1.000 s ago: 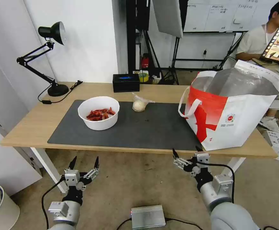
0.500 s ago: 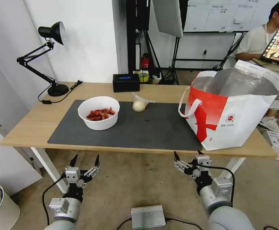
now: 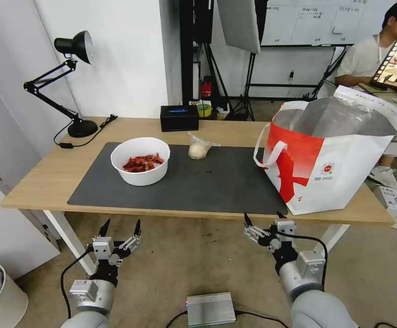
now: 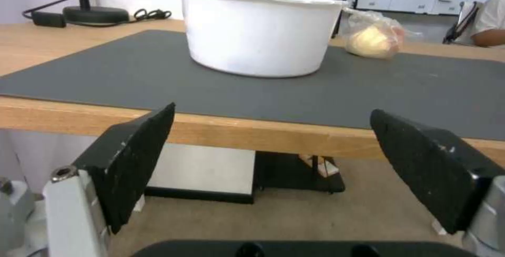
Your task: Pick up the trash from the table and place it into the takeout bag.
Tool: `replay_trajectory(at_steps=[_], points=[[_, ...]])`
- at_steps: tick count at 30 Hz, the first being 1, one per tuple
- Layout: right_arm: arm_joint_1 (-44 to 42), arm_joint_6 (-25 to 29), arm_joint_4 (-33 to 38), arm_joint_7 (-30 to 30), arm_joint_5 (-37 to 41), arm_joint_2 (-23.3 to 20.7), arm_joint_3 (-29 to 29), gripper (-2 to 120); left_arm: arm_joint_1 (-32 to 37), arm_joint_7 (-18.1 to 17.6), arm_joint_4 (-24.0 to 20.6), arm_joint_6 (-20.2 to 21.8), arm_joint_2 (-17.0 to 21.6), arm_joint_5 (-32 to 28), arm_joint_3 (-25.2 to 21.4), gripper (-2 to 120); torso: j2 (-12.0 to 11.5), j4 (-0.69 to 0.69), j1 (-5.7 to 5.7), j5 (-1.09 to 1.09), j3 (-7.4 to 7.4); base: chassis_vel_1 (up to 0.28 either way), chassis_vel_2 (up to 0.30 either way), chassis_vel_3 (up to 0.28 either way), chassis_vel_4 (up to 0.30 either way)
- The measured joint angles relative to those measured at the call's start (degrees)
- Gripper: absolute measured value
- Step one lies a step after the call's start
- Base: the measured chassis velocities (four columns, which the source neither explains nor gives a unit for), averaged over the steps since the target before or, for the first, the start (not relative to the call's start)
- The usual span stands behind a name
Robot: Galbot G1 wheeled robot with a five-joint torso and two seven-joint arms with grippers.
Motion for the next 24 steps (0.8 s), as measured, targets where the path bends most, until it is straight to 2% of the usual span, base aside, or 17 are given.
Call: replay_trajectory(at_steps=[3, 7, 16, 19, 24], points=[[6.32, 3.53, -3.22, -6.60, 2.94, -0.69, -0.73, 100, -0.27, -0.03, 0.06, 0.04, 0.37, -0.34, -0.02, 100, 0.00, 0.00, 0.00, 0.00, 0.00, 0.000, 0.000, 0.000, 0.000], [12.86, 3.62, -6.46, -9.18, 6.76, -0.48, -2.59, 100, -0.44, -0.16, 0.51, 0.06, 0.37, -0.48, -0.12, 100, 0.00, 0.00, 0.01, 0.00, 0.01, 0.000, 0.000, 0.000, 0.000], [26.79, 0.78, -14.93, -8.59, 8.84, 1.62, -8.79, 100, -0.37, -0.25, 0.86, 0.07, 0.01, -0.43, -0.12, 100, 0.00, 0.00, 0.00, -0.01, 0.01, 0.000, 0.000, 0.000, 0.000], [33.01, -2.27, -19.83, -6.99, 8.71, 3.68, -12.24, 100, -0.39, -0.26, 1.05, 0.07, -0.03, -0.42, -0.35, 100, 0.00, 0.00, 0.00, -0.01, 0.01, 0.000, 0.000, 0.000, 0.000], [37.06, -4.95, -23.70, -6.18, 8.56, 5.84, -14.10, 100, -0.37, -0.25, 1.33, 0.05, -0.08, -0.34, -0.67, 100, 0.00, 0.00, 0.00, -0.01, 0.01, 0.000, 0.000, 0.000, 0.000]])
